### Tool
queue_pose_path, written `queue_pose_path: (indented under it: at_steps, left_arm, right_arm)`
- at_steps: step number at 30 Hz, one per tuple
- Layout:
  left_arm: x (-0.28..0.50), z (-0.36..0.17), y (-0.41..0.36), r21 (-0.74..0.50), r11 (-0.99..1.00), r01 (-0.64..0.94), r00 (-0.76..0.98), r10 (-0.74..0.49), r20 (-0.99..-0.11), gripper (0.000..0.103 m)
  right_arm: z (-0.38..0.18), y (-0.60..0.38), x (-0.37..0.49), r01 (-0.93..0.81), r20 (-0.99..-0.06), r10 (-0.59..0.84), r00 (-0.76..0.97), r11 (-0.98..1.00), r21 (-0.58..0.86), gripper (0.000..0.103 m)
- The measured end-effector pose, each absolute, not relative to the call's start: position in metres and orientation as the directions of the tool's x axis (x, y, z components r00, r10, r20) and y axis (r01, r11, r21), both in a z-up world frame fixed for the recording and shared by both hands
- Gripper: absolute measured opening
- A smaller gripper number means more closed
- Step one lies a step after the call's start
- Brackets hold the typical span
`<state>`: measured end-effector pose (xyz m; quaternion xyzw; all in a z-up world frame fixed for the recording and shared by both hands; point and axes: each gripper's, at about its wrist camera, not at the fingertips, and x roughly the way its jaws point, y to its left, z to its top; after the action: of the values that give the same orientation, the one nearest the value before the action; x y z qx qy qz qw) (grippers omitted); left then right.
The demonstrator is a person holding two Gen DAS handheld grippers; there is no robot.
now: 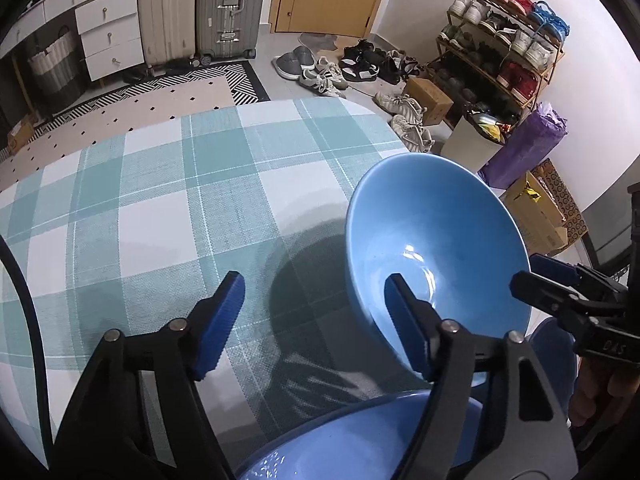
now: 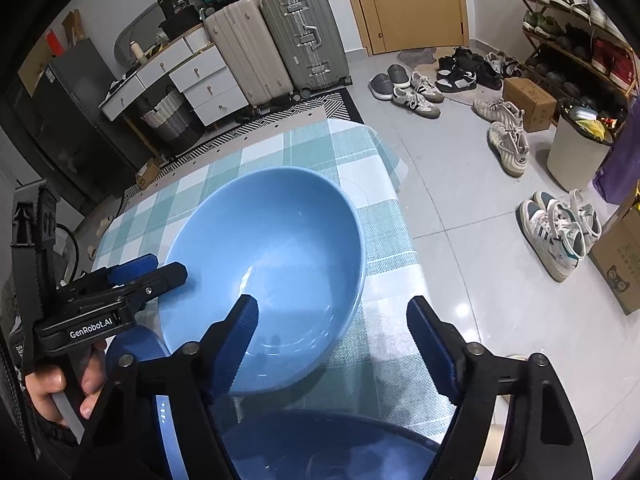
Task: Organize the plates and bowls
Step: 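Close the left tool on its bowl rim while the right tool grips its bowl, then lift and carry the held blue bowls toward the plate stack with both tools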
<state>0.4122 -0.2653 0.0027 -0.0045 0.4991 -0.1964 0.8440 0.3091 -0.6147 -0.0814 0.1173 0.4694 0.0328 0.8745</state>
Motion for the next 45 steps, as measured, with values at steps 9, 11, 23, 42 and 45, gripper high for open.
queue_pose_path:
  at_steps: [9, 11, 23, 42, 45]
  left_arm:
    - [0.413, -0.002, -0.274, -0.215, 0.917, 0.336, 0.408, -0.348, -0.844, 0.038]
    - [0.411, -0.001, -0.277, -0.21, 0.914, 0.347, 0.416, -0.351, -0.839, 0.032]
    - [0.401, 0.007, -0.289, -0.182, 0.91, 0.372, 0.44, -0.345, -0.829, 0.009]
    - [0.389, 0.034, -0.287, -0.191, 0.914, 0.358, 0.495, -0.359, -0.791, 0.009]
    - [0.383, 0.043, -0.288, -0.188, 0.912, 0.364, 0.505, -0.363, -0.783, 0.009]
  right_arm:
    - [-0.088, -0.613, 0.314, 0.041, -0.818, 0.178, 0.548, 0.97, 0.238, 0.049]
    - [-0.089, -0.613, 0.314, 0.046, -0.82, 0.171, 0.547, 0.971, 0.234, 0.045]
    - [-0.09, -0.614, 0.315, 0.053, -0.815, 0.158, 0.557, 0.973, 0.225, 0.021]
    - [-0.077, -0.615, 0.307, 0.051, -0.793, 0.154, 0.59, 0.973, 0.227, 0.021]
    - [-0.07, -0.616, 0.3, 0.052, -0.782, 0.149, 0.605, 0.973, 0.226, 0.021]
